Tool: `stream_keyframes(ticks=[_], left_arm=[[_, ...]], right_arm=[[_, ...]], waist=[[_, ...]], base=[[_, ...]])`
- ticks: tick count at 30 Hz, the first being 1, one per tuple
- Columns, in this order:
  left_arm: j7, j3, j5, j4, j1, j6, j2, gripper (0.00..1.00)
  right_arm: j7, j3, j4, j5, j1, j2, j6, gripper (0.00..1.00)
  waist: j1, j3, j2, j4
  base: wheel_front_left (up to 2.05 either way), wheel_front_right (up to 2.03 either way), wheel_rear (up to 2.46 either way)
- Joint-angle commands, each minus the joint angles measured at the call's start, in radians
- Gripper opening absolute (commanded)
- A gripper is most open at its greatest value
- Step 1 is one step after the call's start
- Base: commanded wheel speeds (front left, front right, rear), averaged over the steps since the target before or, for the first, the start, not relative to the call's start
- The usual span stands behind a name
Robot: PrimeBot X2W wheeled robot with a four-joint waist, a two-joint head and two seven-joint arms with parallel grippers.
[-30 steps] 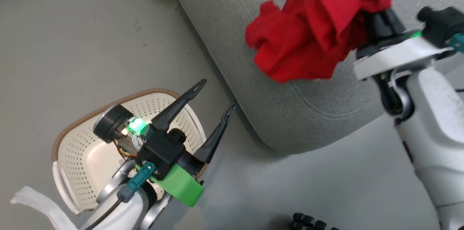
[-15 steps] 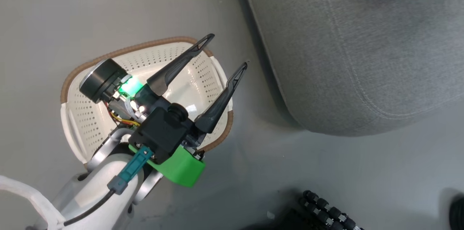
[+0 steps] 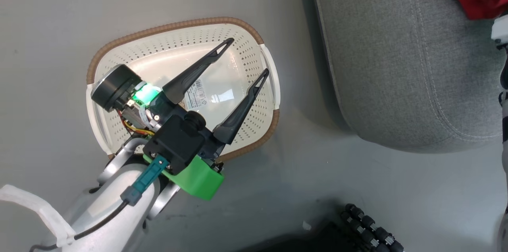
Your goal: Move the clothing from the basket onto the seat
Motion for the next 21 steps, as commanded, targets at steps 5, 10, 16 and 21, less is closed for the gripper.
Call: stream_keyframes(ticks=[5, 10, 16, 21], left_arm=[[-0.036, 0.0, -0.024, 0.032, 0.018, 0.016, -0.016, 1.0], [-0.069, 0.007, -0.046, 0.066, 0.055, 0.039, -0.03, 1.0], [-0.111, 0.032, -0.088, 0.112, 0.115, 0.081, -0.048, 1.0], [-0.15, 0.094, -0.124, 0.138, 0.169, 0.149, -0.067, 1.0]], right_arm=[[-0.003, -0.043, -0.053, -0.053, 0.109, 0.038, -0.001, 1.0], [-0.003, -0.071, -0.121, -0.087, 0.218, 0.073, -0.001, 1.0], [-0.003, -0.078, -0.262, -0.13, 0.363, 0.127, -0.001, 1.0], [-0.003, -0.029, -0.404, -0.173, 0.474, 0.188, -0.001, 1.0]], waist=[[-0.0002, -0.084, -0.0001, -0.008], [-0.0002, -0.156, -0.0001, -0.003], [-0.0002, -0.25, -0.0001, 0.021], [-0.0002, -0.32, -0.0001, 0.051]], base=[[0.0, 0.0, 0.0], [0.0, 0.0, 0.0], [0.0, 0.0, 0.0], [0.0, 0.0, 0.0]])
